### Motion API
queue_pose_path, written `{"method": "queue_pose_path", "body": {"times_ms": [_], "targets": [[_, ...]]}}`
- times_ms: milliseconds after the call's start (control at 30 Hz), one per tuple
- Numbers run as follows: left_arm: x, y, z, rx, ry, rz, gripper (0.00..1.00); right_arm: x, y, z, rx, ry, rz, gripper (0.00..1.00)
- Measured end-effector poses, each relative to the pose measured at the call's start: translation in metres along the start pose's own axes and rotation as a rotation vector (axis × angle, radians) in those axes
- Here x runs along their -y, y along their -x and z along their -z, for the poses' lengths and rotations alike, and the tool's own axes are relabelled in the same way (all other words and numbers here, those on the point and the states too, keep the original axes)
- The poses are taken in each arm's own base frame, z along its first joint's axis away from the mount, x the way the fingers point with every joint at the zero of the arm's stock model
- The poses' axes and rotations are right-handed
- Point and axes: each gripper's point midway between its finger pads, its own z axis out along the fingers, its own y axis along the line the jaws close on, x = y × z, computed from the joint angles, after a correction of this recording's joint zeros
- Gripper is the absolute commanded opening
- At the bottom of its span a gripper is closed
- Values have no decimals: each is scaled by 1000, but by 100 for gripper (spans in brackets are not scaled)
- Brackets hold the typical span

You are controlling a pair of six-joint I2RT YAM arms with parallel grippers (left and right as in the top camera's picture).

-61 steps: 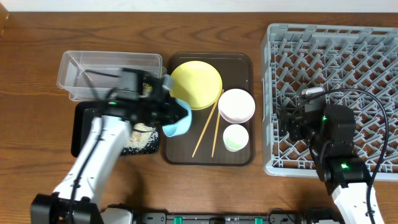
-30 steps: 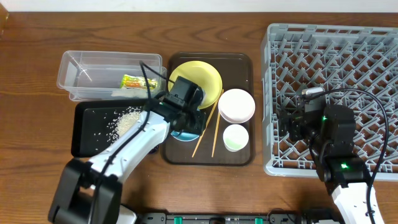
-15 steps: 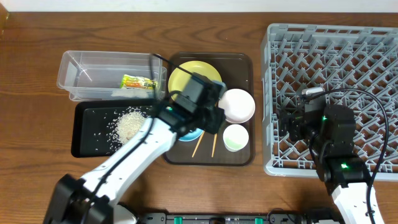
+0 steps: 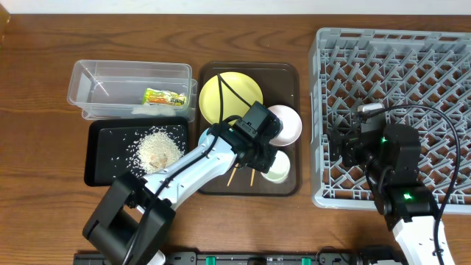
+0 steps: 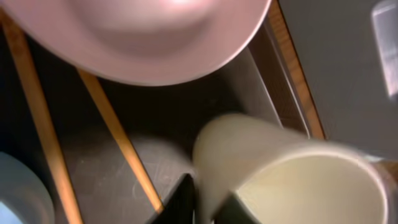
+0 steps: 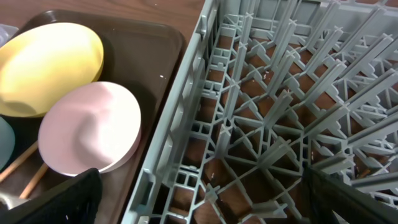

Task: Sort waste into correct bins and load items into the dishwasher rack
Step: 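Grasp the white cup with left gripper and lift it, then hand the white cup from left gripper to right gripper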

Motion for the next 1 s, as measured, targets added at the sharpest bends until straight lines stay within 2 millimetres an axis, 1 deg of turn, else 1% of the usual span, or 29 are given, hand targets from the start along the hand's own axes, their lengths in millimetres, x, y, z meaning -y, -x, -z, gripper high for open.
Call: {"method": "queue_pose_path", "body": {"times_ms": [133,200,233,300,367,467,500,567,633,667,700,767,867,1000], "targets": [[-1,0,2,1,2,3,6,0,0,0,0,0,-5,99],[-4,4,8,18,1,18,6,0,1,0,5,-1,-4,99],[-5,8,15,39,-1,28,6,0,3,0,11,-1,-4,99],[-10,19,32,97,-6,63,6,1,7,0,30,-5,-1,99],[-21,35,57,184,-10,122,6,4,15,0,60,-21,2,99],[-49,66,101,351,-38,247,6,6,27,0,106,-33,3,99],[-58,75,112,399,-56,287,6,5,30,-1,116,-27,2,99],[-77,90,130,475,-110,367,6,0,33,-4,125,4,-1,99],[-90,102,142,523,-190,431,6,-12,32,-9,121,83,-1,99],[-92,108,147,540,-244,453,6,-22,33,-11,121,141,1,99],[-93,114,150,551,-300,466,6,-29,33,-12,123,186,2,99],[-88,121,154,551,-416,470,6,-51,34,-14,128,325,18,99],[-68,125,154,500,-587,442,6,-84,33,-12,135,545,44,99],[-36,117,147,390,-745,402,6,-111,32,-8,149,760,75,99]]}}
